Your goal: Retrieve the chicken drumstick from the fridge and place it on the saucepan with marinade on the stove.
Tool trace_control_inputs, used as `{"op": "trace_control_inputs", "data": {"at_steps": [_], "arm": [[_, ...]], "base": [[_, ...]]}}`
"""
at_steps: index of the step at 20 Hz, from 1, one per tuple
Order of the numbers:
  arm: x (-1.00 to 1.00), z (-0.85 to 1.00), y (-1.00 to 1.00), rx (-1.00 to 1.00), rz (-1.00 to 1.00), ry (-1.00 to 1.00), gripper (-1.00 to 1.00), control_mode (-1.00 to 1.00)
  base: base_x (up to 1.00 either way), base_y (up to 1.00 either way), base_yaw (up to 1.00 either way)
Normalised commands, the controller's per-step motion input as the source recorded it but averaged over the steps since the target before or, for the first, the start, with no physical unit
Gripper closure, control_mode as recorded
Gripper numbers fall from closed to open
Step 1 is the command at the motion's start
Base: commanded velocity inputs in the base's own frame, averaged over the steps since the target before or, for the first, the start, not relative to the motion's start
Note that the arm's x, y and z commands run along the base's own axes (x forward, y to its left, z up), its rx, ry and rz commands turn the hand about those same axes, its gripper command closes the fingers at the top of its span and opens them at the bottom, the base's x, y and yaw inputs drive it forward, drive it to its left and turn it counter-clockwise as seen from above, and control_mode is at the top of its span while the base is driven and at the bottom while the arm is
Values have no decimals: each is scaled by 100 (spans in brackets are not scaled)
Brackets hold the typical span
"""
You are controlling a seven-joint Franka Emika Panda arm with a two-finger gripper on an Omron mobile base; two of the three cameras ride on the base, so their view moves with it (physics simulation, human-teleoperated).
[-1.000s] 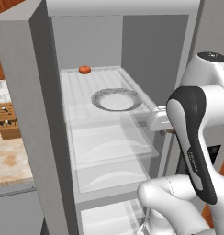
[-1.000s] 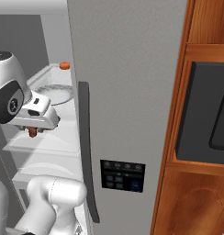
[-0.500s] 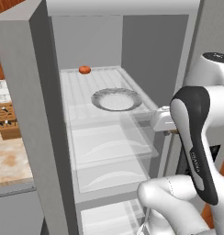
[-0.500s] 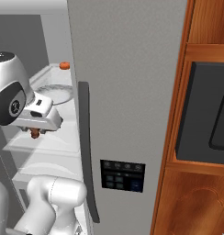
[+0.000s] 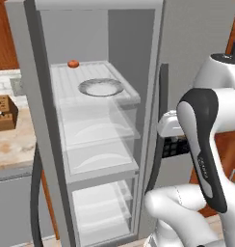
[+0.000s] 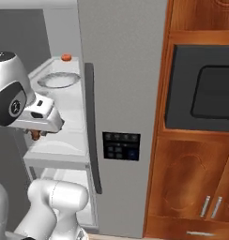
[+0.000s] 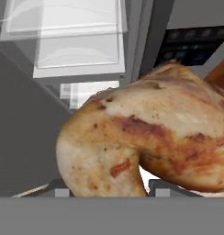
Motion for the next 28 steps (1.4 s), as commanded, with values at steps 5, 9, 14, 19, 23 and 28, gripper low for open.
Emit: {"op": "trace_control_inputs", "data": {"at_steps": [5,9,14,19,23,28], "arm": [[0,0,0,0,0,0,100,100],[0,0,0,0,0,0,100,100],[0,0,0,0,0,0,100,100],[0,0,0,0,0,0,100,100],[0,0,0,0,0,0,100,100],[0,0,0,0,0,0,100,100]], "base": [[-94,-56,-51],[-60,-25,-76],[-25,-2,-92],[-4,0,-98],[-1,0,-100],[-1,0,-100]]}}
